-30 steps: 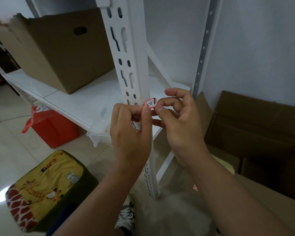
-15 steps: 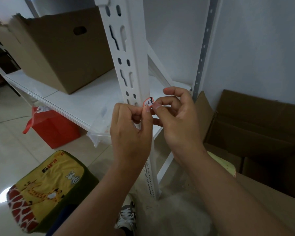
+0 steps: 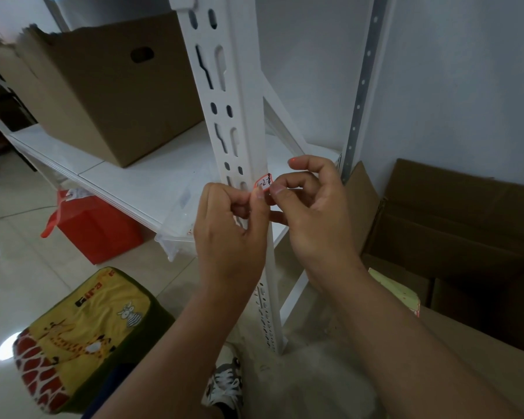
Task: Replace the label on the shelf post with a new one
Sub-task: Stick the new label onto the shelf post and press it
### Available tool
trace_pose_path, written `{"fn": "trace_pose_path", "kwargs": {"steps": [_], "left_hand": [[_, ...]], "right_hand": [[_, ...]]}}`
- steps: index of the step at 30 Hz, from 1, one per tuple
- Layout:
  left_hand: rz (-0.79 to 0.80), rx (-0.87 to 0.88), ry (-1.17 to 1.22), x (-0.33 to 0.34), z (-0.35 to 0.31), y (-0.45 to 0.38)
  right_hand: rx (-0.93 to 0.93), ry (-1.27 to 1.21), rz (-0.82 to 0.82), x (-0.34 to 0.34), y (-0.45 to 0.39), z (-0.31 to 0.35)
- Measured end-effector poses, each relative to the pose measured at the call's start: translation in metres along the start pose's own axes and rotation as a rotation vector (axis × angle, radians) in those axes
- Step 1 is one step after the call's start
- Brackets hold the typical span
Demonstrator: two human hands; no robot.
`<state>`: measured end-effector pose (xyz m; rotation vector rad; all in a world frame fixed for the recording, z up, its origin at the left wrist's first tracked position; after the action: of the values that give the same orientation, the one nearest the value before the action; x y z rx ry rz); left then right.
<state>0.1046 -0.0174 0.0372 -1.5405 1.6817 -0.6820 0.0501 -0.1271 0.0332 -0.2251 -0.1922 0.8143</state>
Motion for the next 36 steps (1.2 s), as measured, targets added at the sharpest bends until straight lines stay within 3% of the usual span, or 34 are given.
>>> {"fn": "trace_pose_path", "kwargs": {"steps": [17,26,36], "left_hand": [[-0.005,-0.145,0.091,-0.003,0.016,-0.01],[0.232,-0.28,0.188,0.006,0.031,-0.013],[0.275,-0.357,0.304,0.007,0.029,-0.012]], "right_hand": [[-0.013,0.027,-0.031,0.001,-0.001,-0.001],[-0.047,0.053,-0.048,0.0,0.0,0.002],[-0.082,0.052,-0.069,0.001,0.001,0.003]]}}
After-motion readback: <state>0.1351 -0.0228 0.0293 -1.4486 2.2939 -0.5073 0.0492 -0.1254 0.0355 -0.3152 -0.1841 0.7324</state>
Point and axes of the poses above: each hand's wrist, its own y-axis away from the middle knuckle, its own x-axis out of the palm, z = x × y, the point moved 6 cm from there along -y, towards the middle knuckle, and after that the axes turned 5 degrees about y, right-handed, at the moved point
